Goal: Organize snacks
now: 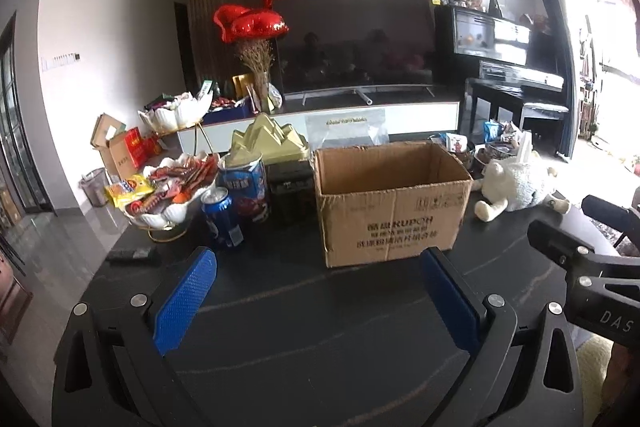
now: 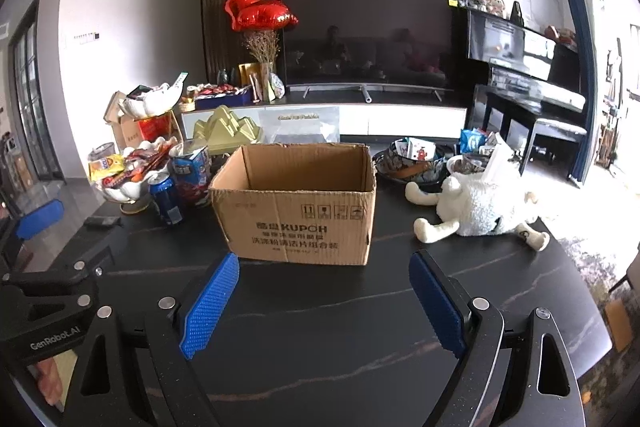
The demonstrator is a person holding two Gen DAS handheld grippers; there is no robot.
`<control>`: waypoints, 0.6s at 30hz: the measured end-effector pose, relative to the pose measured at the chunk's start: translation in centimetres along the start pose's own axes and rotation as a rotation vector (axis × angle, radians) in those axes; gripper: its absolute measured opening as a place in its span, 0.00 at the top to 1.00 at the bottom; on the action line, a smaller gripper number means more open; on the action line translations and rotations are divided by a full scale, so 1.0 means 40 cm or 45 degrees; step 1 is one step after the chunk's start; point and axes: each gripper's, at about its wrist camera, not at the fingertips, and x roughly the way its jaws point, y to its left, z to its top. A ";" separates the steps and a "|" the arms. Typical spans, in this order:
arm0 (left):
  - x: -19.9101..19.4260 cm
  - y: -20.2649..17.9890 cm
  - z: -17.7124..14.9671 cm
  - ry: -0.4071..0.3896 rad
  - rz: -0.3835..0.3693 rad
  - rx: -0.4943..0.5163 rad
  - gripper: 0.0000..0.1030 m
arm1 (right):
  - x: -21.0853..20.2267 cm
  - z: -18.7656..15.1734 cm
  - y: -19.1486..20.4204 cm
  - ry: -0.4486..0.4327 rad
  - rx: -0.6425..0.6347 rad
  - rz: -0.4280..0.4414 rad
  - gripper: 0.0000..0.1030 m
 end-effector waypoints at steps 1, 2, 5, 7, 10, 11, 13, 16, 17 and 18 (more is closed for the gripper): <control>-0.009 0.001 -0.006 -0.002 0.000 -0.002 0.00 | -0.010 -0.003 0.003 -0.010 -0.009 -0.008 0.15; -0.015 0.002 -0.009 -0.006 0.000 -0.005 0.00 | -0.022 -0.007 0.005 -0.021 -0.017 -0.014 0.15; -0.039 0.004 -0.019 -0.019 0.009 -0.012 0.00 | -0.047 -0.016 0.009 -0.043 -0.020 -0.015 0.15; -0.054 0.004 -0.024 -0.023 0.009 -0.011 0.00 | -0.059 -0.023 0.011 -0.048 -0.015 -0.006 0.15; -0.075 0.004 -0.028 -0.030 -0.015 -0.008 0.00 | -0.077 -0.030 0.010 -0.054 -0.002 0.009 0.15; -0.082 0.004 -0.030 -0.035 -0.017 -0.007 0.00 | -0.080 -0.031 0.010 -0.055 0.002 0.013 0.15; -0.092 0.004 -0.032 -0.042 -0.012 -0.006 0.00 | -0.089 -0.036 0.010 -0.058 0.003 0.014 0.15; -0.095 0.004 -0.033 -0.044 -0.013 -0.006 0.00 | -0.098 -0.042 0.012 -0.060 0.000 0.016 0.15; -0.100 0.004 -0.033 -0.049 -0.015 -0.007 0.00 | -0.101 -0.043 0.013 -0.058 -0.001 0.017 0.15; -0.107 0.003 -0.035 -0.054 -0.015 -0.005 0.00 | -0.105 -0.045 0.013 -0.063 -0.004 0.017 0.15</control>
